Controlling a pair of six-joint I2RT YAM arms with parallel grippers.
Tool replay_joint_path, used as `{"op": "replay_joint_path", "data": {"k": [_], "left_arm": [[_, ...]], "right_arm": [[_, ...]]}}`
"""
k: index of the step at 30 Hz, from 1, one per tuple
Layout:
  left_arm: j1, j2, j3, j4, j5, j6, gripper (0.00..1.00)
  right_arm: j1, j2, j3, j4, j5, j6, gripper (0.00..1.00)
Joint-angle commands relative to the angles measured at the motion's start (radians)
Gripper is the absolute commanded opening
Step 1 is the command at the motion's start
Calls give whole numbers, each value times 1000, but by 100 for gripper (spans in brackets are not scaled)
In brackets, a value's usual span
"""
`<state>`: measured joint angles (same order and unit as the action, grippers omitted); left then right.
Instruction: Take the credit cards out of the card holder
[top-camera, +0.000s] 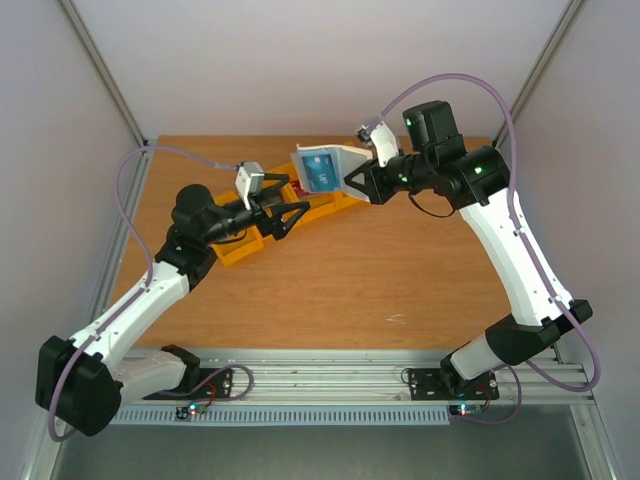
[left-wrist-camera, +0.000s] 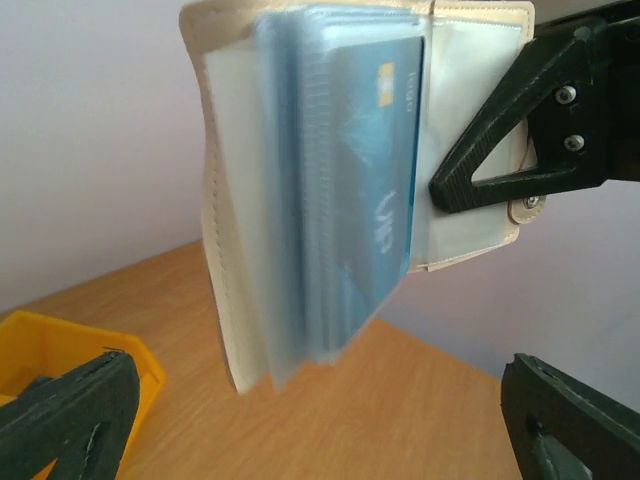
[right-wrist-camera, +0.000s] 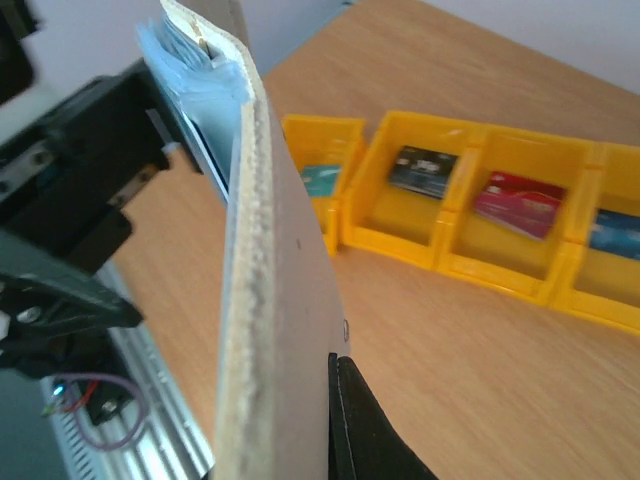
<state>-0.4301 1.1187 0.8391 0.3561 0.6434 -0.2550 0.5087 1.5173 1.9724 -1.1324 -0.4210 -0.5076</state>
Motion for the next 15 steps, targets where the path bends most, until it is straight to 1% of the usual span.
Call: {"op": "replay_joint_path", "data": {"k": [1,4,5,7,10,15], "left_arm": [[22,12,12,98,106,-56,99],[22,6,13,189,272,-43,99],[22,6,16,205,288,-55,99],[23,6,23,195,271,-83,99],[24,0,20,184,229,-73,99],[23,4,24,186,222,-85,91]], "right_arm": [[4,-32,16,-26,-203,-106,1],[4,-23,22,-38,-238,-114,1],[4,-21,22,-39,-252,-116,1],[5,-15,24,-48,-290,-130,1],[8,-16,24,-64,-340,-162,1],[10,3,46,-111,-417,-199,1]]}}
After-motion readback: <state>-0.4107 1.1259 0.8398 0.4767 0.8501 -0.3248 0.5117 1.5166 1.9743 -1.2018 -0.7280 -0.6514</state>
